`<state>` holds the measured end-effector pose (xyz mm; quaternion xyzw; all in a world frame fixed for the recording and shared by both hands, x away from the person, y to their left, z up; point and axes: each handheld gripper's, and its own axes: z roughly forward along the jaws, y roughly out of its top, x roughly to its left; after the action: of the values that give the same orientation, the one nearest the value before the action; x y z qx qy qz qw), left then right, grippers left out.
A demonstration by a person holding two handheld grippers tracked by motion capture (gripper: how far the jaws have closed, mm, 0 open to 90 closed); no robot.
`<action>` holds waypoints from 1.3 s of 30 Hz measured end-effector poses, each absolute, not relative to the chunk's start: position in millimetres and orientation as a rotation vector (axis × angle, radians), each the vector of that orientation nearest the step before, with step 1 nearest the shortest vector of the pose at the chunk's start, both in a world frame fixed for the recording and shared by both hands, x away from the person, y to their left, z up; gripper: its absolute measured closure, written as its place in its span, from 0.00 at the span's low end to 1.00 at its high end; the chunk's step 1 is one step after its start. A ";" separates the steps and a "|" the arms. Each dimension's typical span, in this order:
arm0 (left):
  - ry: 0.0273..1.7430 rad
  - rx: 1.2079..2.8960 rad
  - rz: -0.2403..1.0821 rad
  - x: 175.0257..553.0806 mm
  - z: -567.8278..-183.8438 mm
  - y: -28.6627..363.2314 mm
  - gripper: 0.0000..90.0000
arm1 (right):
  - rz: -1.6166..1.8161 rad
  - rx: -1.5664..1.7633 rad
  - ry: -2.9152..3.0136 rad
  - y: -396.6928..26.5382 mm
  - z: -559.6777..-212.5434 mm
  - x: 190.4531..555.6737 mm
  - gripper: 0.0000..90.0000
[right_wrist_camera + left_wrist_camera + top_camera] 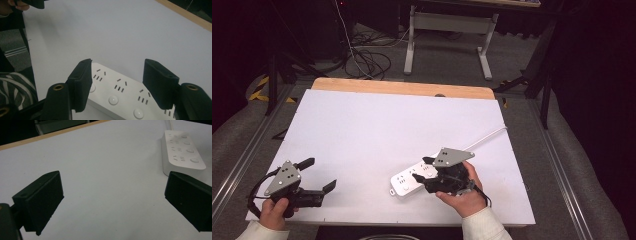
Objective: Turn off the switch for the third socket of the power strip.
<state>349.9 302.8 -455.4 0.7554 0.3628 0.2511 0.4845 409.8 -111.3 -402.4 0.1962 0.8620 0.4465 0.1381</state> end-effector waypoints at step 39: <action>0.875 1.856 0.624 350.4 -455.4 302.5 0.02 | 0.809 0.582 2.795 -77.3 -427.5 430.5 1.00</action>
<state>350.4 302.5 -455.4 0.7602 0.3582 0.2557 0.4779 430.5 -77.3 -427.5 0.1953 0.9383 0.2717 0.0870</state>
